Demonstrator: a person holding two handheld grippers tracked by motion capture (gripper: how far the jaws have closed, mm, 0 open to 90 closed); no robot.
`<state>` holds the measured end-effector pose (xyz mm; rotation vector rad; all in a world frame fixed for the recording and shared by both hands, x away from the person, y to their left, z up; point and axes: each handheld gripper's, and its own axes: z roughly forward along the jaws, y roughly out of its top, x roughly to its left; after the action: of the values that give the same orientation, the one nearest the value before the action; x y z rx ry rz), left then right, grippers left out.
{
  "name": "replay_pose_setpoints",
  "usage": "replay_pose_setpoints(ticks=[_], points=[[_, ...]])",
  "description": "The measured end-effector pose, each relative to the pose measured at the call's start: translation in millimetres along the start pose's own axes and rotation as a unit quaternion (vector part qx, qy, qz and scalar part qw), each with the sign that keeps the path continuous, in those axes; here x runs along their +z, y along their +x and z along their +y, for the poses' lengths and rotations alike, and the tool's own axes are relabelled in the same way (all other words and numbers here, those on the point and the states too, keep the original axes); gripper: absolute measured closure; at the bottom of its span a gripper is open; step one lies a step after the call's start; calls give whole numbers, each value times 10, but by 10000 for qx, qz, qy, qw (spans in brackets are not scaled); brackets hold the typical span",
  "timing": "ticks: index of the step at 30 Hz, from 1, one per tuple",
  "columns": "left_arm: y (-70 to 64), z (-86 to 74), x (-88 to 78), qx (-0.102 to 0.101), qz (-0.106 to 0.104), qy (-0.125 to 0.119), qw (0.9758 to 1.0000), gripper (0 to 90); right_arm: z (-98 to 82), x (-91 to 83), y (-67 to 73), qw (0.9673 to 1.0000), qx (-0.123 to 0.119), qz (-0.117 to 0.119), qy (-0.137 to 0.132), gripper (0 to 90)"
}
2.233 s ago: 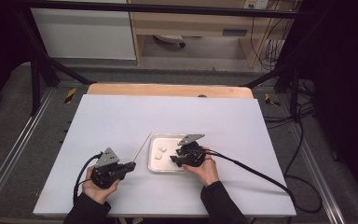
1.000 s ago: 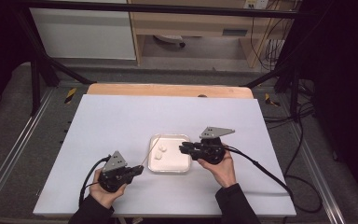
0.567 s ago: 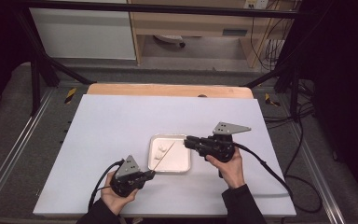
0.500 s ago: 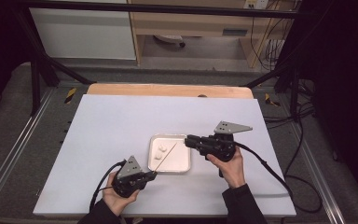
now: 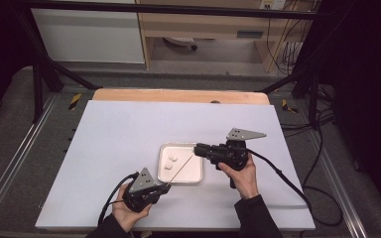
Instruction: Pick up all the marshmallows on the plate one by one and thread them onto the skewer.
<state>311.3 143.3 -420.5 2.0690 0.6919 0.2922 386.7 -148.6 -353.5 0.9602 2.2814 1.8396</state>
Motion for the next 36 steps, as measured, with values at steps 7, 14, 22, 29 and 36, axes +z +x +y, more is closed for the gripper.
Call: replay_pose_setpoints(ticks=[7,14,22,29,36], points=[[2,1,-7,13,-3,-7,10000,885,-16,19,2,9999,18,89,53,774],[2,-6,1,8,16,15,10000,885,-36,45,3,9998,51,188,90,785],[-4,-20,1,90,38,-19,10000,886,-61,75,8,9993,126,328,133,804],[-19,-27,-19,191,35,-145,9997,886,-61,78,18,9986,210,485,79,814],[-15,-36,-14,159,61,-105,9998,887,-91,103,33,9980,270,565,38,817]])
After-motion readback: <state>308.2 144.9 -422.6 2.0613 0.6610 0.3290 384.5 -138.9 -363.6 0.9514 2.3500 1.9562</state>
